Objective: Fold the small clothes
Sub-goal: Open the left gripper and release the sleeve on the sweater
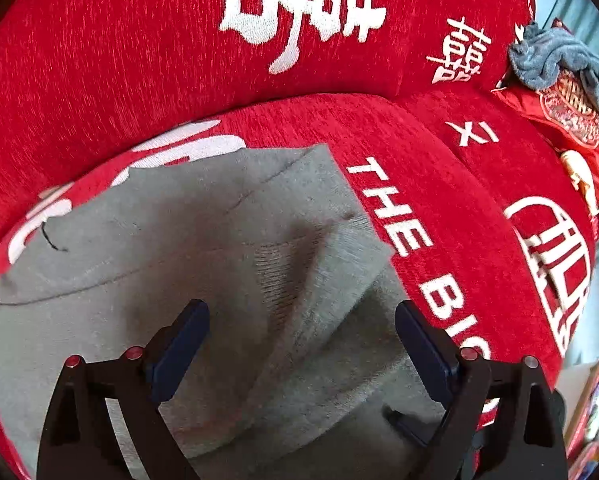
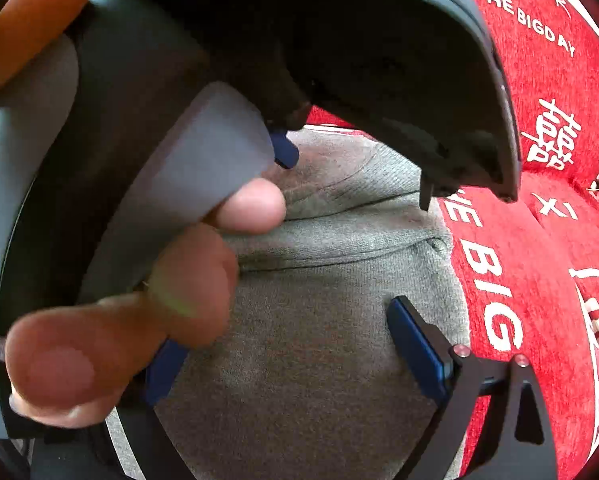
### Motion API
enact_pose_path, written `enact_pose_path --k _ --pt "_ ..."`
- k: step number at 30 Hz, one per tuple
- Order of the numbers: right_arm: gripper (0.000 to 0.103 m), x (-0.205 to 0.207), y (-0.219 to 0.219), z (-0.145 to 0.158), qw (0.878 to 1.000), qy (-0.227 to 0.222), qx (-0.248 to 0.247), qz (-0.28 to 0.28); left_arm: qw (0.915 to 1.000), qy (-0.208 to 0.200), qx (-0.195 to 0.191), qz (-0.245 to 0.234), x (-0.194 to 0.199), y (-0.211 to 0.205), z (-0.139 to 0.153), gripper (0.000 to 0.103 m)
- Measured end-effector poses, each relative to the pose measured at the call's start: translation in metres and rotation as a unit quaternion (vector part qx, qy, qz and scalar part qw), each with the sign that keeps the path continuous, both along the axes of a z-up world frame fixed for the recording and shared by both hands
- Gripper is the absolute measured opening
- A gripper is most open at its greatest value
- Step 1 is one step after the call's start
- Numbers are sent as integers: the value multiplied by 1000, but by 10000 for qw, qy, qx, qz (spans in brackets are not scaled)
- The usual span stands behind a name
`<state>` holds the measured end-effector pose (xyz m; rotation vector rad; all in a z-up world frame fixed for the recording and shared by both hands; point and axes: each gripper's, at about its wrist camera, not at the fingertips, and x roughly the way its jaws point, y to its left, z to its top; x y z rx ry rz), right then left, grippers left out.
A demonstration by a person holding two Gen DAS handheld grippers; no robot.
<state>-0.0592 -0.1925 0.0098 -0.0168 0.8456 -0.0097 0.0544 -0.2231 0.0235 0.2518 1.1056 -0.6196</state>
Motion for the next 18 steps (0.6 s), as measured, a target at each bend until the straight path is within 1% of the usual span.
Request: enact_pose_path --k 3,5,7,9,11,12,13,14,15,18 --pt "95 -1 -3 1 10000 7 50 -6 9999 -88 -113 71 1 13 10 94" --pt "95 -5 -4 4 9999 0 139 11 9992 -191 -334 128 0 30 24 94" --pt "95 -8 -18 11 9990 -46 448 35 9977 -358 -512 277 0 55 39 94" --pt "94 -11 -37 23 9961 -185 864 -73 9957 -576 -534 495 -1 84 47 94" --pt "94 -10 -55 38 9940 -442 943 -340 9939 -724 -319 771 1 107 42 94" --pt "94 -2 -66 48 9931 -546 922 -487 9928 -737 -176 928 4 117 36 94" --pt "93 4 -71 54 9928 -548 923 -539 9918 -707 -83 1064 6 125 29 94" --pt "89 18 -79 61 9927 -494 940 -570 9904 -631 -45 1229 9 135 22 94" --pt "84 29 -82 65 9932 -432 948 -517 9893 -581 -64 1333 10 142 18 94" --pt "75 69 -81 71 9959 -177 827 -317 9859 -415 -203 1607 12 155 4 94"
